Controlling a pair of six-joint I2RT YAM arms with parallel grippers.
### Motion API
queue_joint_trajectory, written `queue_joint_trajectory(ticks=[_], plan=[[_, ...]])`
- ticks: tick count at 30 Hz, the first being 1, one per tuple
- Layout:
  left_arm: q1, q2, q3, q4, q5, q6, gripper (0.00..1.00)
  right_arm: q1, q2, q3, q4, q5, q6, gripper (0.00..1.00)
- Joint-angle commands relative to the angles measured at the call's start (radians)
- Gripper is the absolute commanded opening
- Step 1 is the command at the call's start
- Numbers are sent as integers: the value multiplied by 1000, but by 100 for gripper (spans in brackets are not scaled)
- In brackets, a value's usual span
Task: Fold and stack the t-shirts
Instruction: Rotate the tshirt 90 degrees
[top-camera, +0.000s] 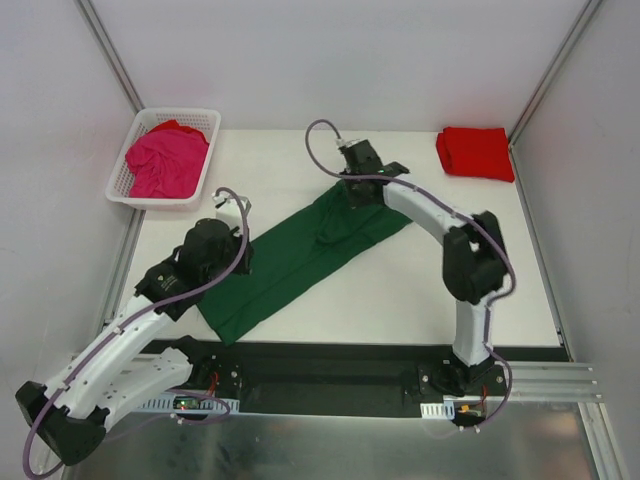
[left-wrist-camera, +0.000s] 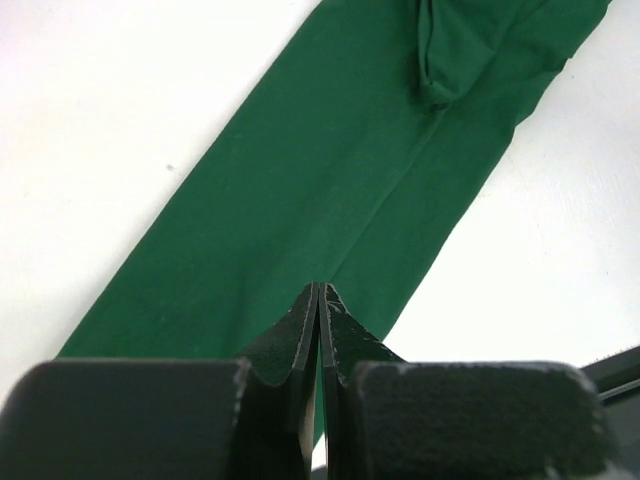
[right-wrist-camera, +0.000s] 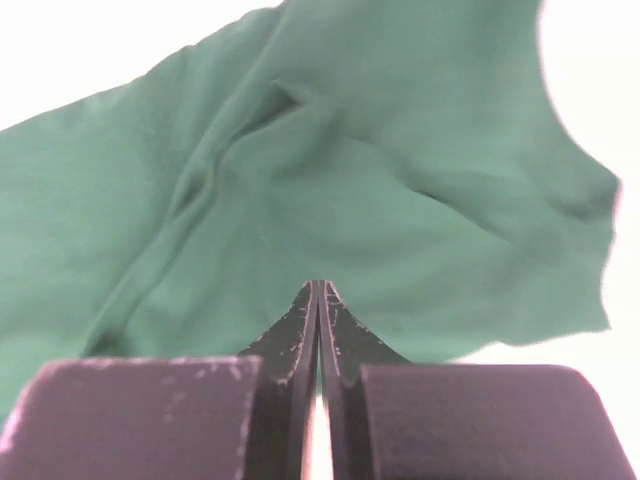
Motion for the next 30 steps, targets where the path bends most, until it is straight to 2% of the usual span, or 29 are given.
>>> queue_joint_trajectory(ticks=[1, 6, 13, 21, 30], plan=[[10, 157, 6, 179, 136, 76, 0, -48, -389, -144, 72, 124, 31, 1], [10, 385, 86, 366, 267, 110, 0, -63, -718, -328, 12, 192, 49, 1], [8, 700, 271, 491, 399, 129, 0, -61, -1010, -546, -88, 165, 113, 1], [7, 967, 476, 495, 489, 153, 0, -61, -1181, -698, -172, 169, 185, 1], [-24, 1221, 701, 436, 454, 233, 0, -60, -1292, -768, -234, 172, 228, 1]])
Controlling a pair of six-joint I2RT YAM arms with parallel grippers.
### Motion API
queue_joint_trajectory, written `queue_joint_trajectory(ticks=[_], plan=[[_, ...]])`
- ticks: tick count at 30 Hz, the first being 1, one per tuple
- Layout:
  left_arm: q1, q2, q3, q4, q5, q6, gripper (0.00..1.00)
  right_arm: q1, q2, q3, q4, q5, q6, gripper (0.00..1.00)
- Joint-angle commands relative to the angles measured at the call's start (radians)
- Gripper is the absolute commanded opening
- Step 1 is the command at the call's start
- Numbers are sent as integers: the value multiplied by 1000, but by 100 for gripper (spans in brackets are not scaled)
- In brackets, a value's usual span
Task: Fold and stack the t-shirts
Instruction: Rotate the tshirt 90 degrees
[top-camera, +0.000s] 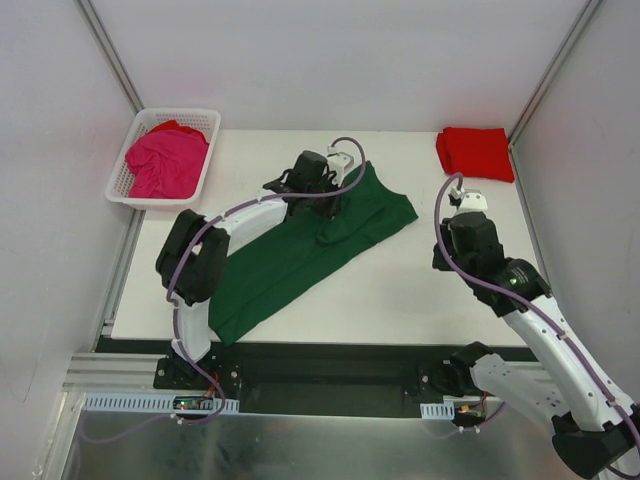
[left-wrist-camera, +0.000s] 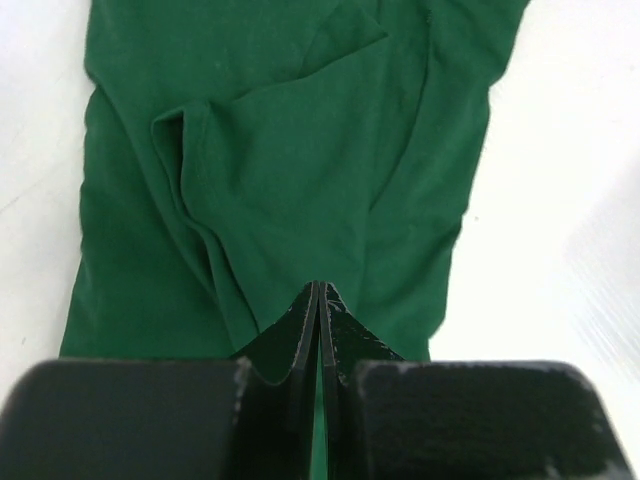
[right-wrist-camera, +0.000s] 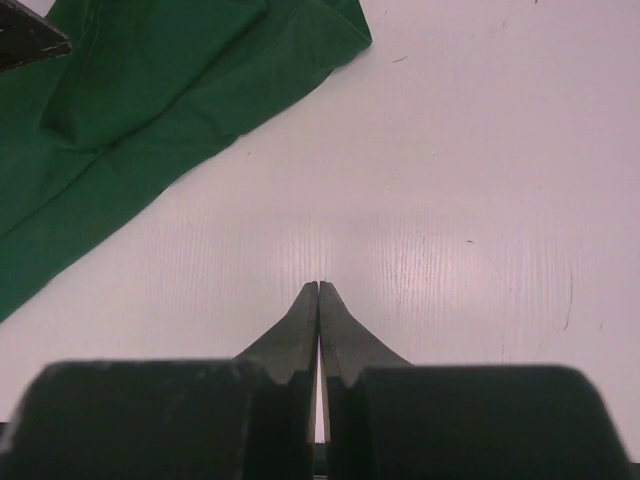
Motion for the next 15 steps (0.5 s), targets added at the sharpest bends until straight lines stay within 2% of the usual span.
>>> queue_joint_trajectory(ticks=[1, 10, 15], plan=[[-28, 86, 130, -35, -6, 66, 0, 4, -49, -30, -42, 15, 40, 1], [-37, 244, 300, -172, -59, 129, 0, 4, -138, -75, -93, 31, 72, 1], [-36, 290, 336, -228, -108, 144, 0, 6, -158, -86, -108, 32, 86, 1]])
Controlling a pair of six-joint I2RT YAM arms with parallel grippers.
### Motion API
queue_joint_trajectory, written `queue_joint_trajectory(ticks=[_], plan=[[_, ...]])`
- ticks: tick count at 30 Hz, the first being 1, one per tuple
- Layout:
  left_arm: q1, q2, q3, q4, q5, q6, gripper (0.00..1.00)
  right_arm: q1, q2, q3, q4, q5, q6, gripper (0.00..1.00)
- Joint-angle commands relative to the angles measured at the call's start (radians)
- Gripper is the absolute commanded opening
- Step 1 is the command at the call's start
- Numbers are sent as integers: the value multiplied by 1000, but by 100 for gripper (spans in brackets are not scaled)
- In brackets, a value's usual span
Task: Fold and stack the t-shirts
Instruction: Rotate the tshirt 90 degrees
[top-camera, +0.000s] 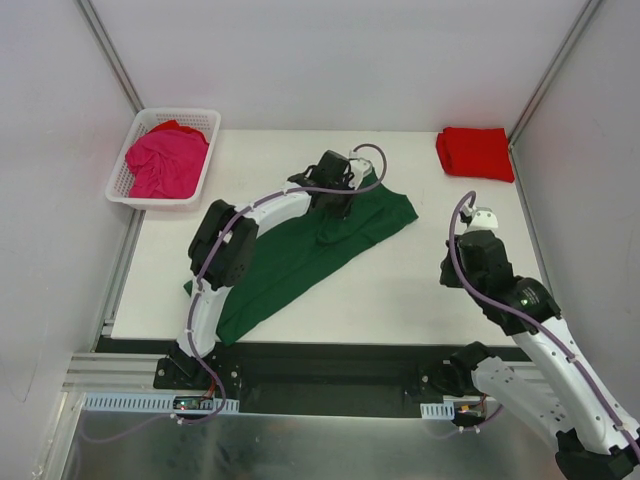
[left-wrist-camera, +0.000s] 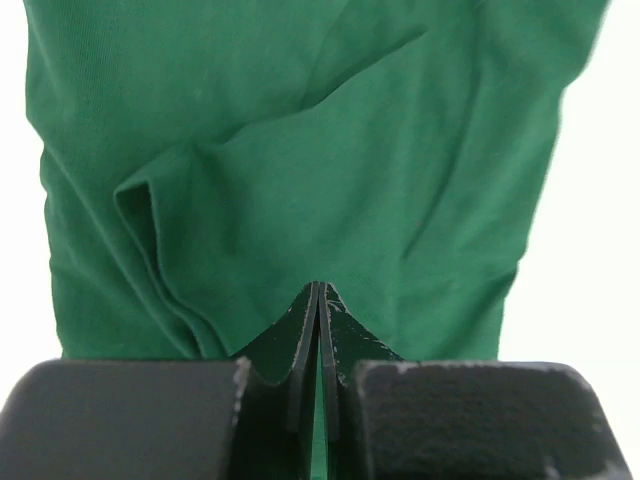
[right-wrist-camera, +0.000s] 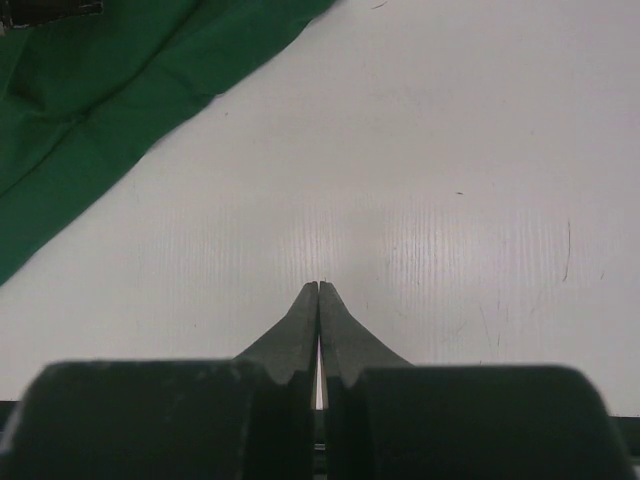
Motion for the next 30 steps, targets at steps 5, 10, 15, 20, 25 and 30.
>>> queue_joint_trajectory(ticks=[5, 10, 15, 20, 25, 30], plan=[[3, 76, 99, -145, -92, 56, 0, 4, -22, 1, -22, 23, 30, 1], [4, 133, 177, -202, -111, 60, 0, 4, -22, -2, -24, 27, 26, 1], [12, 204, 275, -268, -101, 48, 0, 4, -36, -11, -33, 41, 24, 1], [42, 277, 380, -331, -71, 13, 0, 4, -51, -25, -45, 44, 29, 1], [110, 322, 470, -383, -25, -55, 0, 3, -66, -36, -55, 50, 35, 1], [191, 343, 509, -414, -3, -110, 0, 3, -71, -40, -59, 55, 38, 1]])
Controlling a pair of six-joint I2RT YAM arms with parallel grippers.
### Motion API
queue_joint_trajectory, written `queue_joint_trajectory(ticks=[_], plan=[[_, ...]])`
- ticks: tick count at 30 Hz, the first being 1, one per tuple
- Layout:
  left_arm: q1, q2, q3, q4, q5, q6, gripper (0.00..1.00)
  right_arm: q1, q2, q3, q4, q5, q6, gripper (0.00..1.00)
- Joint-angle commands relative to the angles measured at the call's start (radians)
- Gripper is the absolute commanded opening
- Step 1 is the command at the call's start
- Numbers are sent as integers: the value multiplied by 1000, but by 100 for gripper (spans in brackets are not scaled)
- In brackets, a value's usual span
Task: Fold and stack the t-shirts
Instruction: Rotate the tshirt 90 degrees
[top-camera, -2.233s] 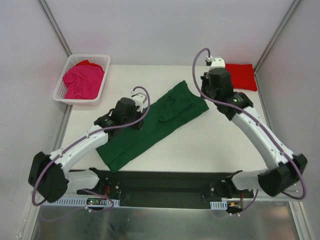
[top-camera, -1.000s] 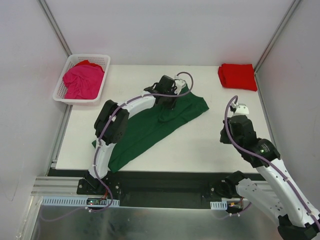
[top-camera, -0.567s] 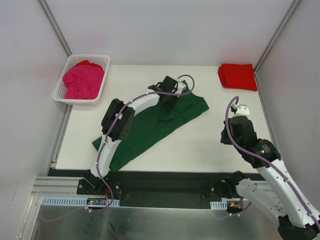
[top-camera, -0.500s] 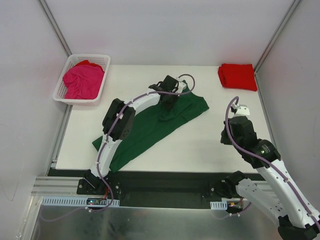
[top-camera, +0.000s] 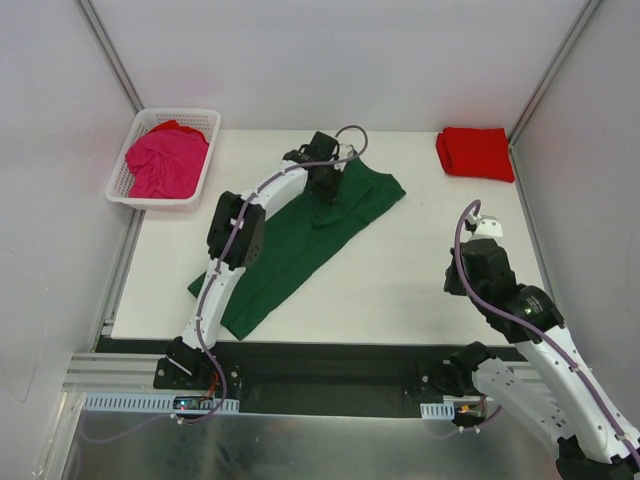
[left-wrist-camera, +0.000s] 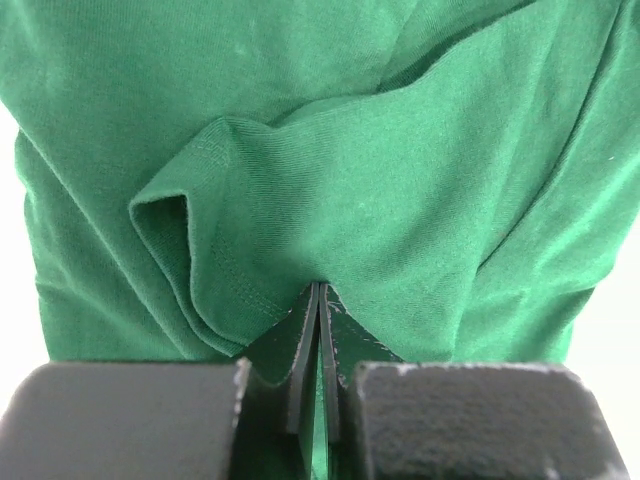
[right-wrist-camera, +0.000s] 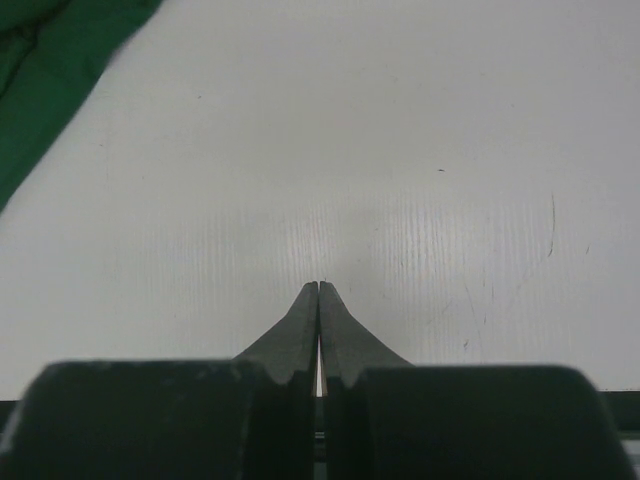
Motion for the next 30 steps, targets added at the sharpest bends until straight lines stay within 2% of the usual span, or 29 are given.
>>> queue_joint_trajectory(ticks=[1, 7, 12, 17, 21, 25, 30], plan=[[86, 29, 38, -78, 13, -70, 0, 3, -10, -3, -10, 28, 18, 1], [162, 39, 63, -95, 39, -116, 0, 3, -11, -7, -13, 28, 21, 1], [170, 38, 101, -90, 99, -102, 0, 4, -8, -16, -13, 27, 26, 1], [167, 1, 275, -90, 148, -99, 0, 3, -1, -23, -18, 16, 29, 1], [188, -46, 322, -90, 162, -118, 0, 4, -10, -10, -30, 5, 35, 1], [199, -167, 204, -93, 131, -92, 0, 4, -19, 2, -41, 4, 37, 1], [222, -353, -129, -98, 95, -87, 0, 4, -22, 8, -36, -27, 46, 1]])
